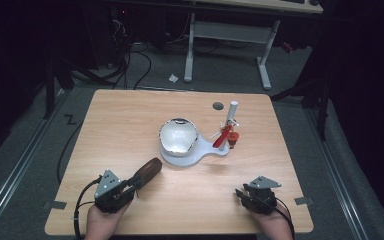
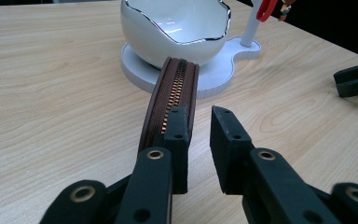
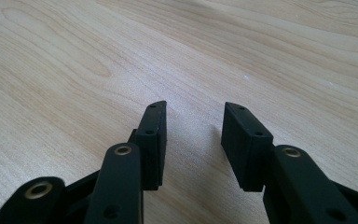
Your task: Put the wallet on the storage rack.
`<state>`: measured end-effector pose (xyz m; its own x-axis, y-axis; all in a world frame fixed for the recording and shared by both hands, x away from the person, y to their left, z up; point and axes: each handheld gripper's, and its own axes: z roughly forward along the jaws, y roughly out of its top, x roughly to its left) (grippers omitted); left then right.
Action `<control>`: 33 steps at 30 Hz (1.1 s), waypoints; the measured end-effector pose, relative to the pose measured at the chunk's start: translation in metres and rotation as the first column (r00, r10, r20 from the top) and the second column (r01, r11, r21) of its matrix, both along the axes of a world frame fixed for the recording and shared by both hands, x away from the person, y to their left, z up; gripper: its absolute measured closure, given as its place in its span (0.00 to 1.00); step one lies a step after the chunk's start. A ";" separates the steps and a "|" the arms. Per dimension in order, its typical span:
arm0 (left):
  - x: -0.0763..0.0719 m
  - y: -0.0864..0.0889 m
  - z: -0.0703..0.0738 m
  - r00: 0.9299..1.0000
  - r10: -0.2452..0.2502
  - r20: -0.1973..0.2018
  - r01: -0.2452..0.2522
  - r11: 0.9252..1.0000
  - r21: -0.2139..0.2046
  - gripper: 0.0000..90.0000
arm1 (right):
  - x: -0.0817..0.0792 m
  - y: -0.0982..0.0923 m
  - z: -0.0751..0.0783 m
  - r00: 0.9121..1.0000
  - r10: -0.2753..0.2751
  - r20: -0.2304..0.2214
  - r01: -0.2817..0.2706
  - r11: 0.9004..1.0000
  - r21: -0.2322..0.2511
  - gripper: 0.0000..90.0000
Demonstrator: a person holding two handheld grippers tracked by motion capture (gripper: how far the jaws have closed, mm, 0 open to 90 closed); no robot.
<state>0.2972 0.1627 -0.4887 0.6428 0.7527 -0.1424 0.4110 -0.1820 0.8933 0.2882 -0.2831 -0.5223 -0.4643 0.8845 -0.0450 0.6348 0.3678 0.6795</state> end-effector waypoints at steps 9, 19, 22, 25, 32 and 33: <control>-0.001 -0.001 0.000 1.000 -0.001 0.002 0.001 1.000 0.006 0.84 | 0.000 0.000 0.000 1.000 0.002 0.001 -0.002 1.000 0.001 0.68; -0.003 -0.002 0.001 1.000 0.001 0.005 -0.001 1.000 0.018 0.83 | 0.000 -0.001 0.000 1.000 0.002 -0.001 -0.002 1.000 0.002 0.68; -0.003 -0.001 0.000 1.000 0.005 0.008 -0.005 1.000 0.015 0.82 | 0.000 -0.001 0.000 1.000 0.003 0.000 -0.003 1.000 0.002 0.68; -0.003 0.000 0.001 1.000 0.015 0.016 -0.015 1.000 0.014 0.80 | 0.000 -0.001 0.000 1.000 0.004 -0.001 -0.004 1.000 0.002 0.68; -0.001 0.003 -0.002 0.998 0.066 0.025 -0.067 0.997 0.035 0.67 | 0.000 -0.001 0.000 1.000 0.003 -0.006 -0.003 1.000 0.008 0.68; 0.000 0.003 -0.003 0.997 0.070 0.027 -0.071 0.997 0.037 0.65 | 0.000 -0.001 0.000 1.000 0.003 -0.006 -0.003 1.000 0.008 0.68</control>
